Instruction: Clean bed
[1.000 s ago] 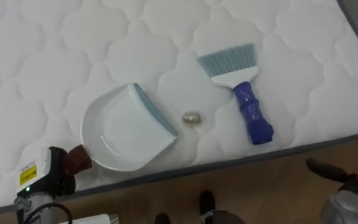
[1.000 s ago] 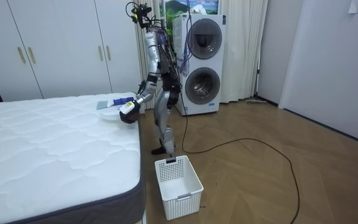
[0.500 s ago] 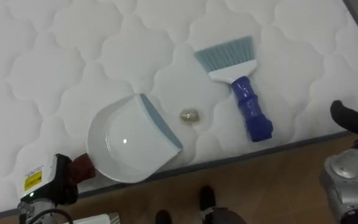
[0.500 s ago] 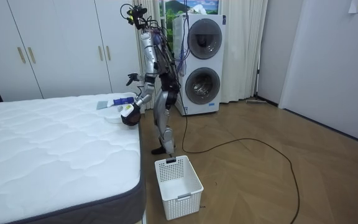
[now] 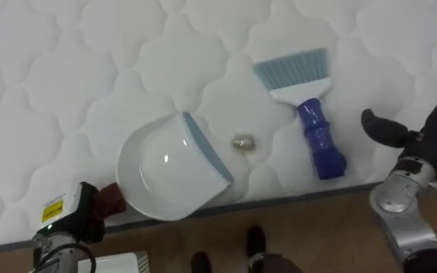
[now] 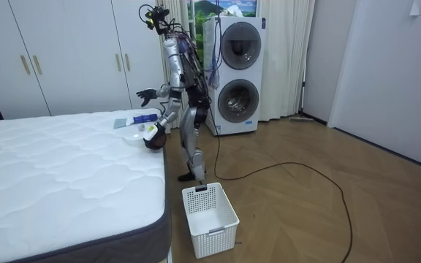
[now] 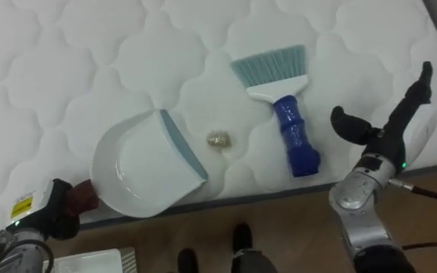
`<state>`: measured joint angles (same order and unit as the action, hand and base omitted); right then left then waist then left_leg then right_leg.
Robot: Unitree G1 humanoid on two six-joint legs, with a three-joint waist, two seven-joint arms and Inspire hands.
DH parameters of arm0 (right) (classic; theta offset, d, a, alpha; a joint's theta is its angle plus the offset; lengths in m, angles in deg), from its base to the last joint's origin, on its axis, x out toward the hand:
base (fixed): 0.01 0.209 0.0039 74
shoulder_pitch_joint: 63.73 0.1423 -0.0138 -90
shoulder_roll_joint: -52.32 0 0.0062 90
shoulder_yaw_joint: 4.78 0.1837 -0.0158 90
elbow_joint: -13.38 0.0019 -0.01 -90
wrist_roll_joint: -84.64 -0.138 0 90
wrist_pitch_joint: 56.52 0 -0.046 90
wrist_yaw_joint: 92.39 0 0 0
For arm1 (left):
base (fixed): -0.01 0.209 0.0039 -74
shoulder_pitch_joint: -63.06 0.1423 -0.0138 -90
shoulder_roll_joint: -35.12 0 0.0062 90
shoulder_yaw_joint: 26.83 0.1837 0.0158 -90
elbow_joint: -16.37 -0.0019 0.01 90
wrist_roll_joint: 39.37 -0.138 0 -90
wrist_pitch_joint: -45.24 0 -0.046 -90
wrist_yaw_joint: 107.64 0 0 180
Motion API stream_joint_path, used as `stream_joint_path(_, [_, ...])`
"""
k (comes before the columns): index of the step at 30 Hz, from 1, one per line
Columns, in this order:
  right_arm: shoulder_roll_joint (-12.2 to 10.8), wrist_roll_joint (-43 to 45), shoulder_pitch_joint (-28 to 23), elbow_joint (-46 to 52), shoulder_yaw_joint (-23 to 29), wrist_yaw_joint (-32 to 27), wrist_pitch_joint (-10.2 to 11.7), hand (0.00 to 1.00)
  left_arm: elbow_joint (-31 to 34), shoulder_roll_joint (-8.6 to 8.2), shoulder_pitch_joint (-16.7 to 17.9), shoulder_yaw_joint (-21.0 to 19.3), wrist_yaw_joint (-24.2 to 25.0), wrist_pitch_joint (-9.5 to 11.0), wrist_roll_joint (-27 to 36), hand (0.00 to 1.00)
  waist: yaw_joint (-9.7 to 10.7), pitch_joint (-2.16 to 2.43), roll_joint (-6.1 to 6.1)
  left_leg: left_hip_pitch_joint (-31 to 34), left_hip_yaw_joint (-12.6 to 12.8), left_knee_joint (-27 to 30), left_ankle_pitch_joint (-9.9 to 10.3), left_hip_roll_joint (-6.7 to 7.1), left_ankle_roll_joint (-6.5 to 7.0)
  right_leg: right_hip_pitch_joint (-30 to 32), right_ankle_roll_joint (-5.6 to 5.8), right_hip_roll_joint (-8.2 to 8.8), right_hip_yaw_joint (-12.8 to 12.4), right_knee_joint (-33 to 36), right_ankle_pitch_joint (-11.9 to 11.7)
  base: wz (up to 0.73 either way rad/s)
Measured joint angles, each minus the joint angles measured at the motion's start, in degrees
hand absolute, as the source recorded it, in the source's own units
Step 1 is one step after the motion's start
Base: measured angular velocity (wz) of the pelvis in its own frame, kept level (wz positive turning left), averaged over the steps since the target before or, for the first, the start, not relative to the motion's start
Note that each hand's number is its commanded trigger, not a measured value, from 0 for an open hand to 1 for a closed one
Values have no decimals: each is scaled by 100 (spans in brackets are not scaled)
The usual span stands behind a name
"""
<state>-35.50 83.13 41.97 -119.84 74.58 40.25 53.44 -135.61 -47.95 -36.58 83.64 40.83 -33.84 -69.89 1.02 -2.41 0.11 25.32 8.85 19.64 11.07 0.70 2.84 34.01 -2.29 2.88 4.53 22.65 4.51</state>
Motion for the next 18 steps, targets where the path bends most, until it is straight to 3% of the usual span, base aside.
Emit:
stream_joint_path(6, [1,-14,55,-192,-280,367,2,0,-97,2,-341,64,112,6,-187,100,-137,-27,-34,4,-17,-29,0,-4,0,-21,0,21,101,-14,1,4])
stream_joint_path(9, [-6,17,146,-202,-398,591,1,0,-113,4,-452,116,128,-33,-187,100,-143,-87,-70,-1,-22,-24,0,-5,1,-46,0,40,158,-19,1,6])
stream_joint_path(18, [-81,13,259,-100,-505,1160,-3,0,-78,7,-599,116,199,-85,-393,100,-160,-89,-71,111,-45,118,0,0,2,-3,-18,102,245,42,26,4])
